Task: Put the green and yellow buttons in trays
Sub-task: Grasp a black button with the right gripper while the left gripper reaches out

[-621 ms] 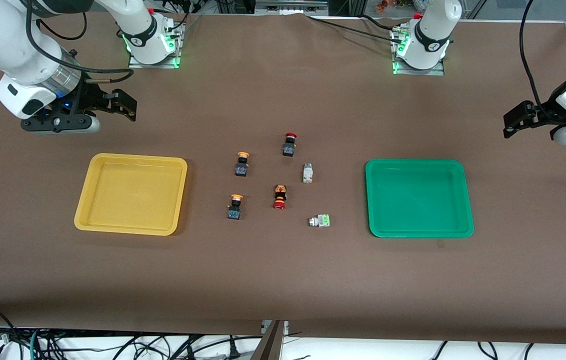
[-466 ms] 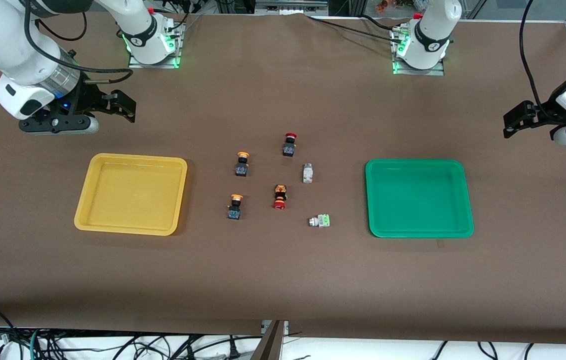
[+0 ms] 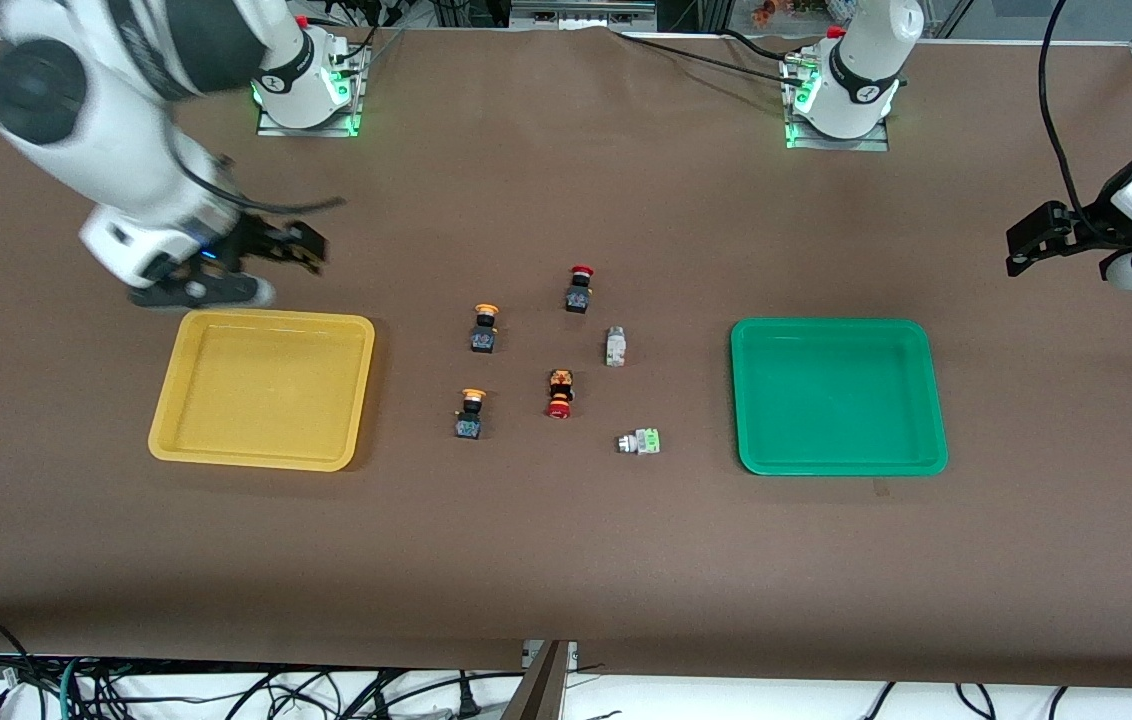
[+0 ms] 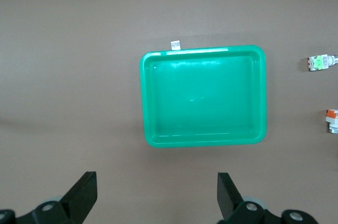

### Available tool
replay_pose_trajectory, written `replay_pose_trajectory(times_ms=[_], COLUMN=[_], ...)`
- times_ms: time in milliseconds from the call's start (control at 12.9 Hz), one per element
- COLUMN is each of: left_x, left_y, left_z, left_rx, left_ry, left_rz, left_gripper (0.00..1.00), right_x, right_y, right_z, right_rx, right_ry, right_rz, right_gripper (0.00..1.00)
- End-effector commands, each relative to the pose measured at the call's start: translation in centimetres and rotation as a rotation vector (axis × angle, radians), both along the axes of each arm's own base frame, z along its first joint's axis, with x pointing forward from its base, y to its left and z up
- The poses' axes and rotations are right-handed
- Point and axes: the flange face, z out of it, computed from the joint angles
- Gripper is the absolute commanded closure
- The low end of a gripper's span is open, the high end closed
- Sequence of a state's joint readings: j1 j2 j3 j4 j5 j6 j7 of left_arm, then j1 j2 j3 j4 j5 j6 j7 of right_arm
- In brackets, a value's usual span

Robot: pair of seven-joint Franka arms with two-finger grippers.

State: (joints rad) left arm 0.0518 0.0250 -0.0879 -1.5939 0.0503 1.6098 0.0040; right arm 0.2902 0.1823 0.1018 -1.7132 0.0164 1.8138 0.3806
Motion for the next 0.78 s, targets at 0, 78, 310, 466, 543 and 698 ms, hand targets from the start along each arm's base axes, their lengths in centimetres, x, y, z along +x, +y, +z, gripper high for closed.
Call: replay_pose_trajectory(times_ms=[0,78,310,466,543,698], left_x=[0.8,1.8,4.0,7.5,8.8,10.5], left_y=[-0.3,-0.4,-3.6,-6.1,-7.0,-12.2], left_z=[-1.6,-4.6,-10.7,-13.0,-15.0,-17.9], left_rx=[-0.019,-0.023,-0.018,-0.036,-0.047,-0.088], left_ry=[0.065,0.128,0.217,0.135,0.116,0.015], left_rz=[-0.015,-0.017,-0.072,-0.109,-0.126,-0.196], left_gripper=[0.00,0.00,0.00,0.00,0.00,0.00], right_x=[1.9,2.7,4.3,6.1,6.9,7.7], right_y=[7.9,9.3,12.6,13.3,13.6,13.8], right_z=[-11.2,-15.4,-22.7,-24.4,-25.1,-26.7], right_rx=[0.004,0.018,0.061,0.072,0.080,0.090], right_ry=[-0.005,-0.023,-0.066,-0.078,-0.086,-0.103], right_rz=[-0.070,-0.107,-0.107,-0.119,-0.123,-0.126], right_gripper=[0.00,0.00,0.01,0.01,0.01,0.02])
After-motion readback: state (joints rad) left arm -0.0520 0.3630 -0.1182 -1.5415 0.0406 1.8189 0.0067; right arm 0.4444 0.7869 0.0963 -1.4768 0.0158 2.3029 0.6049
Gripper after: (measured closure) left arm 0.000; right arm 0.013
